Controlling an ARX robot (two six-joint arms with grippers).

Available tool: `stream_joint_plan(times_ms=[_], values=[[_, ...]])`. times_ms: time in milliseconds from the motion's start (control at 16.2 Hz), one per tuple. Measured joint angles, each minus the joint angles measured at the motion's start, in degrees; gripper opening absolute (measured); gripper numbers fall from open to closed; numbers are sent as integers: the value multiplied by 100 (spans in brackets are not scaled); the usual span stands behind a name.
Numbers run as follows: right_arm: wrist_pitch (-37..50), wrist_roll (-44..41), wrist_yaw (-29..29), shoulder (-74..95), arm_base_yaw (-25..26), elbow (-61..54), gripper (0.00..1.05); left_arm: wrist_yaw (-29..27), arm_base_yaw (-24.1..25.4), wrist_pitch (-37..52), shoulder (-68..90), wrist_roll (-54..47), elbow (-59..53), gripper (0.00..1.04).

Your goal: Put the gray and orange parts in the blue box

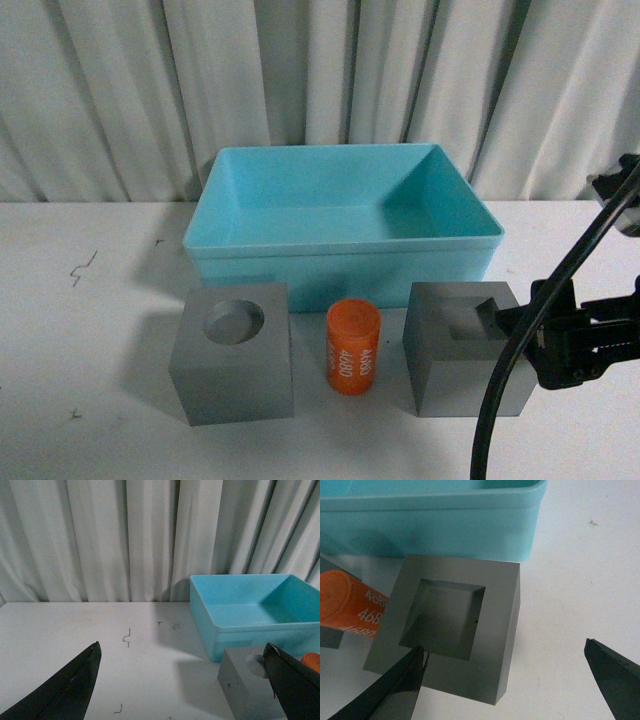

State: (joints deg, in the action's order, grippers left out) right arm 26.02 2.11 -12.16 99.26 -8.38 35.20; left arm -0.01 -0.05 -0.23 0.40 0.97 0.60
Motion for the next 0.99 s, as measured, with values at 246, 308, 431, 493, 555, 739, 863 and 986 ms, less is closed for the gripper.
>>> stream_joint_plan(times_ms=[246, 308, 431, 493, 555, 739, 863, 986], values=[[33, 332, 151, 619, -142, 400, 98, 0, 0, 0, 2, 0, 0, 98], [-61, 389, 234, 717, -181, 472, 98, 2, 0, 2, 0, 0, 0, 98], [-83, 603, 328, 804, -243, 538, 84, 0, 0, 0, 2, 0, 0, 98], [-114, 695, 343, 807, -262, 546, 73, 0, 0, 0, 0, 0, 0, 98], [-105, 739, 387, 807, -297, 546, 61, 0, 0, 0, 2, 0, 0, 98], [-85, 846, 481, 793, -328, 542, 33, 0, 0, 0, 0, 0, 0, 98], [-155, 879, 566, 592, -310, 411, 20, 0, 0, 0, 0, 0, 0, 98], [-595, 894, 481, -57, -179, 177, 18, 0, 0, 2, 2, 0, 0, 98]])
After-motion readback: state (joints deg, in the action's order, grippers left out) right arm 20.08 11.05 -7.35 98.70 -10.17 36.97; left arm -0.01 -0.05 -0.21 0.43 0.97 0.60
